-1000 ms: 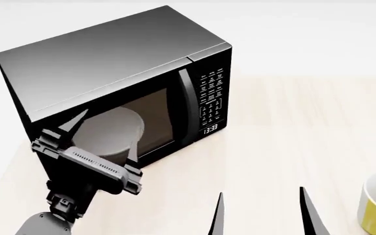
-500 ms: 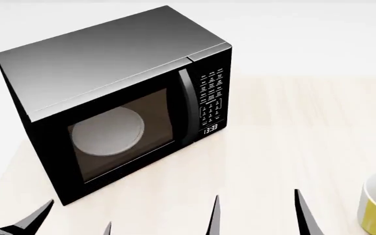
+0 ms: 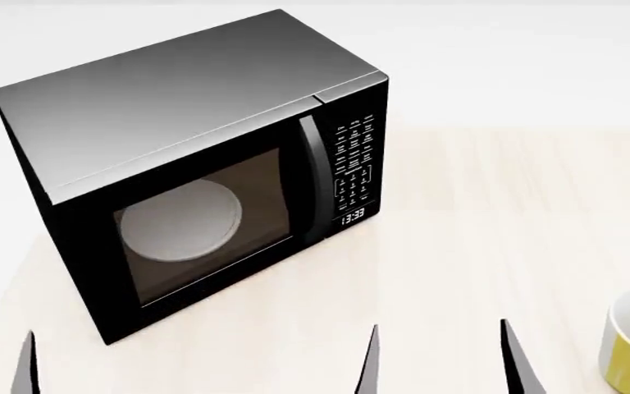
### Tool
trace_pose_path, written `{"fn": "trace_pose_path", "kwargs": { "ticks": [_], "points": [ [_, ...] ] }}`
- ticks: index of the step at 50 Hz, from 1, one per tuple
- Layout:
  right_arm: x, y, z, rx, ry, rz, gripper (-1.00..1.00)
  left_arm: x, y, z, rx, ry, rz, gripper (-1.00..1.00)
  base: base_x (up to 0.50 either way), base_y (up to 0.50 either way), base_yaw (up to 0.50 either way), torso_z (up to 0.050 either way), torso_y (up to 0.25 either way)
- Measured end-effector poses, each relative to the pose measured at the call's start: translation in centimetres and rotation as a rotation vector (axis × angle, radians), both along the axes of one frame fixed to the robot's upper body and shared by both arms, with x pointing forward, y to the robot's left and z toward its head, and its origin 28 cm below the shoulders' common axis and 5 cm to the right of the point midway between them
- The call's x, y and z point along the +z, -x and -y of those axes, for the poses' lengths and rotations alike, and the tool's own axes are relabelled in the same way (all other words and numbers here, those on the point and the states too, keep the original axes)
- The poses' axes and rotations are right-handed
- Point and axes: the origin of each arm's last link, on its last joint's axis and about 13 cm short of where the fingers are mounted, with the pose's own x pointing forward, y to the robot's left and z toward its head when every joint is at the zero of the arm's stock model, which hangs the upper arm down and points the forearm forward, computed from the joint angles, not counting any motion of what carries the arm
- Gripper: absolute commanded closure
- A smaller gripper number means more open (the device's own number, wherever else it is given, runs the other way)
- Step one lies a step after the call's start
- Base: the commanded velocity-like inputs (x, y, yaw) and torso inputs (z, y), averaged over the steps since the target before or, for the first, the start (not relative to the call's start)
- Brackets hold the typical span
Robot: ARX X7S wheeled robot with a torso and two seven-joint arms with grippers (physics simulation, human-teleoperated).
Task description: Close the microwave.
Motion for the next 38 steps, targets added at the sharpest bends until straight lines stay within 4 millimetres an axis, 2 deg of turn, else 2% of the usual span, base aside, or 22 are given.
{"fn": "trace_pose_path", "kwargs": {
  "ticks": [6, 10, 17, 23, 30, 38],
  "points": [
    [0.0, -0.6, 0.8, -0.090, -0.023, -0.042, -1.00, 0.5, 0.1, -1.8, 0.146, 0.027, 0.026, -1.00, 0.00, 0.00, 0.00, 0.000, 0.000],
    [0.7, -1.4, 1.9, -0.207, -0.046, -0.046, -1.00, 1.3, 0.0, -2.7, 0.234, 0.036, 0.075, -1.00, 0.00, 0.00, 0.00, 0.000, 0.000],
    [3.6, -2.7, 4.6, -0.464, -0.094, 0.006, -1.00, 4.6, 0.1, -4.4, 0.394, 0.031, 0.246, -1.00, 0.00, 0.00, 0.00, 0.000, 0.000],
    [7.1, -2.7, 6.8, -0.657, -0.122, 0.134, -1.00, 7.6, 0.7, -5.4, 0.502, 0.031, 0.397, -1.00, 0.00, 0.00, 0.00, 0.000, 0.000],
    [9.7, -2.4, 8.2, -0.812, -0.161, 0.240, -1.00, 9.4, 1.1, -5.5, 0.562, 0.019, 0.500, -1.00, 0.00, 0.00, 0.00, 0.000, 0.000],
    [11.2, -2.1, 8.8, -0.895, -0.200, 0.305, -1.00, 10.5, 1.2, -5.4, 0.599, 0.016, 0.570, -1.00, 0.00, 0.00, 0.00, 0.000, 0.000]
  ]
}}
